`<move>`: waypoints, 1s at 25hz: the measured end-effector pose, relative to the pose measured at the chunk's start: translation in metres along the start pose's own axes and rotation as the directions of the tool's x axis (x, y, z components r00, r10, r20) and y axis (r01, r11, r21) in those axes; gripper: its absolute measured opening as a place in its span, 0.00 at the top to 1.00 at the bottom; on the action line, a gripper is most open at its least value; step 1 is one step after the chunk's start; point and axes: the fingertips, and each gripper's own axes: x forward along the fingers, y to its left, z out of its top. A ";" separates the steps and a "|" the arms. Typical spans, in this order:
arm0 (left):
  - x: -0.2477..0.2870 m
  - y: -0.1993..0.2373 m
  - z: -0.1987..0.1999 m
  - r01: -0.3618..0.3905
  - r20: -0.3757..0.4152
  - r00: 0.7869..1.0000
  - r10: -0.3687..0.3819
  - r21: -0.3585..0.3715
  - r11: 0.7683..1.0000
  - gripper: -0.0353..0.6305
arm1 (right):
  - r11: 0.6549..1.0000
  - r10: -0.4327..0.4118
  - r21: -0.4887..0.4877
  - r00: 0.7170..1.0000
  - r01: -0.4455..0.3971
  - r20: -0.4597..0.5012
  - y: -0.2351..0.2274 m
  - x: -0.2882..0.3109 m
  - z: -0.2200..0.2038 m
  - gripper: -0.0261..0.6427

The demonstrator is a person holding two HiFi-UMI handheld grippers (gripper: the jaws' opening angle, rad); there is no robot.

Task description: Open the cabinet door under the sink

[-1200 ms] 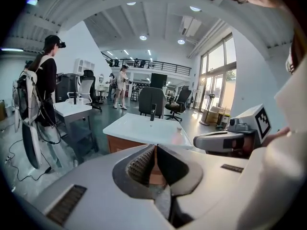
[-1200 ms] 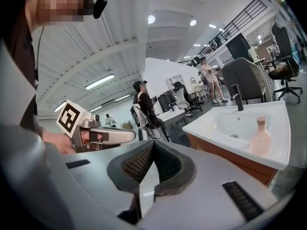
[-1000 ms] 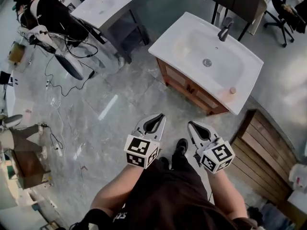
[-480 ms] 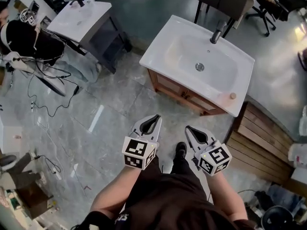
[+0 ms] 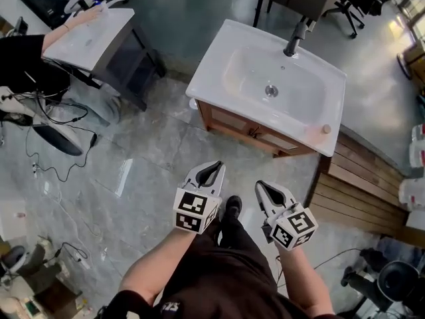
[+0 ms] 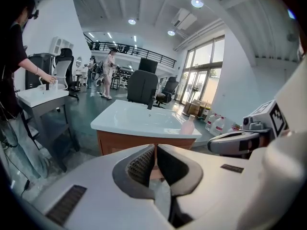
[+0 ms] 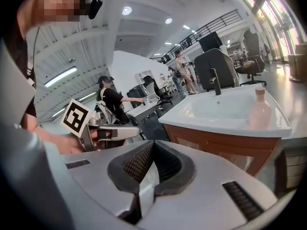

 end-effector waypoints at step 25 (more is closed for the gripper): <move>0.247 -0.011 -0.124 0.122 -0.059 0.991 -0.117 0.100 0.987 0.90 | 0.994 -0.092 0.075 0.989 0.084 0.118 -0.180 0.061 -0.085 0.94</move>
